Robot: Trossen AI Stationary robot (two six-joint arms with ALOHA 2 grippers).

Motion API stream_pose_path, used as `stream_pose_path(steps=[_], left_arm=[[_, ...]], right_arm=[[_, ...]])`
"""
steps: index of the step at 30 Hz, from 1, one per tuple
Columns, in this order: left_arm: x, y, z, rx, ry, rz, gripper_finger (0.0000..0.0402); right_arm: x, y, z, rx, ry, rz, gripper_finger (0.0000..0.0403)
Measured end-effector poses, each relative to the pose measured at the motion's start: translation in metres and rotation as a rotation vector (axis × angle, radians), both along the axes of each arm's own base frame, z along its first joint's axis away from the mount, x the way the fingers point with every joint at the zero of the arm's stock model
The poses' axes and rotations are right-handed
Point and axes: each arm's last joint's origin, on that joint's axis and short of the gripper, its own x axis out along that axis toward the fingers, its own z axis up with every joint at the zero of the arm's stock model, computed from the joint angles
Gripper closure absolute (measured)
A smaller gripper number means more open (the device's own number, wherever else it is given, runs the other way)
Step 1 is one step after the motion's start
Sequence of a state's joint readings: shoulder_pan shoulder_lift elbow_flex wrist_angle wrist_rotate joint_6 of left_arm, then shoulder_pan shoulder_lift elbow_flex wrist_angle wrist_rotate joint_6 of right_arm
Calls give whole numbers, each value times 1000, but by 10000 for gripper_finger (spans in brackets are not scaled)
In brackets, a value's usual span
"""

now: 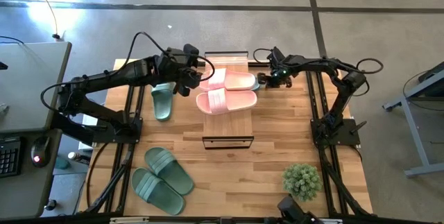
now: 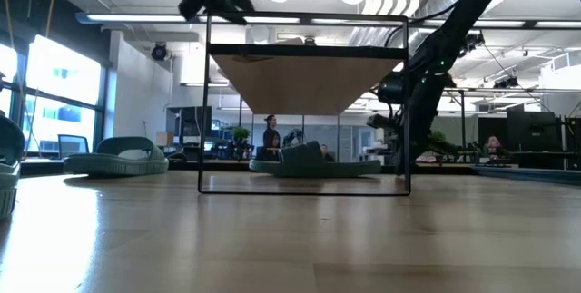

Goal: Pick and place slides into the shelf
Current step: Put the green slide under the shelf

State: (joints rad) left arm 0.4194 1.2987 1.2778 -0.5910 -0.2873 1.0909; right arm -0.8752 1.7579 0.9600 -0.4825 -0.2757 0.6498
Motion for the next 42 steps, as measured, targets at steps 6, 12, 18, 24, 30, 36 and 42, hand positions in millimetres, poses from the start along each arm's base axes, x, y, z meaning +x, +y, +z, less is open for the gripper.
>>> stream_pose_path(steps=[6,12,18,24,30,36,42], left_arm=[[-11,2,-10,-110,67,124,229],[-38,14,-25,-284,195,324,229],[-61,28,-40,-487,229,433,229],[-80,39,-78,-581,284,599,229],[-90,37,-116,-610,324,721,229],[-96,34,-139,-593,332,825,229],[-100,26,-146,-740,336,837,229]], right_arm=[[-9,4,28,-81,-8,-3,403],[-25,18,64,-180,24,16,403],[-35,31,96,-285,-35,49,403],[-39,48,124,-422,-113,164,403],[-35,60,141,-534,-177,243,403],[-30,62,143,-563,-195,275,403],[-29,63,143,-572,-191,295,403]])
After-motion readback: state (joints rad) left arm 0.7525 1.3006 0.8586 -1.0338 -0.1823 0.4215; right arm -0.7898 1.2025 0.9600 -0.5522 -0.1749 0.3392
